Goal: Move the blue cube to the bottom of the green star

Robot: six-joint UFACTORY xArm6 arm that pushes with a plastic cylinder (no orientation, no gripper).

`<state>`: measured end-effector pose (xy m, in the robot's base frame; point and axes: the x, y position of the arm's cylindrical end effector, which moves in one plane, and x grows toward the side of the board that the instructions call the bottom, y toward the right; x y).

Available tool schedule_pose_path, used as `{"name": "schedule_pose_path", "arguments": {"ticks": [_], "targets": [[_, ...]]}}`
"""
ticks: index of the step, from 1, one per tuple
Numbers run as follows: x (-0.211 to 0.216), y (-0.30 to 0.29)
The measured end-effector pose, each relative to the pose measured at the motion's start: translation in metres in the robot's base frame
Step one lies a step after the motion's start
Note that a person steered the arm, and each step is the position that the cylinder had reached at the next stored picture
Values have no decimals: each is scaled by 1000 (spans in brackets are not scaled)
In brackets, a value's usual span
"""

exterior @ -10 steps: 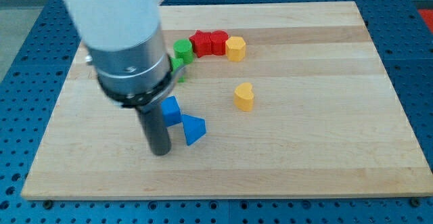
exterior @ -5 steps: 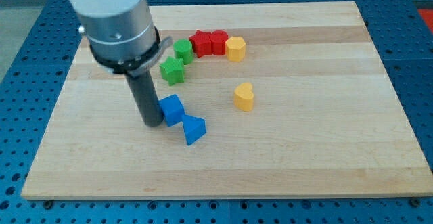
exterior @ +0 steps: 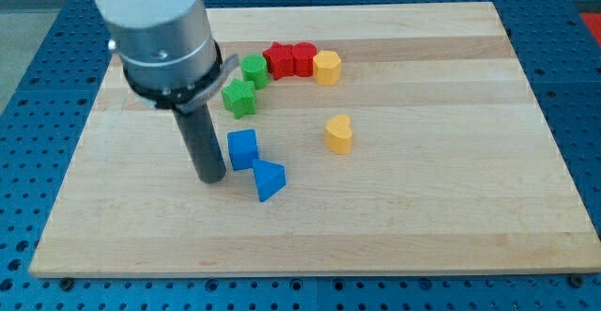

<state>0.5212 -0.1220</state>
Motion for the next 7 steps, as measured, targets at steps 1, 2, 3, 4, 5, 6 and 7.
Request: {"name": "schedule_pose_path", "arguments": {"ticks": [1, 2, 3, 4, 5, 6, 7], "targets": [[21, 7], [2, 16], [2, 16], [1, 16], [-39, 17], [-40, 17], [-40, 17]]}}
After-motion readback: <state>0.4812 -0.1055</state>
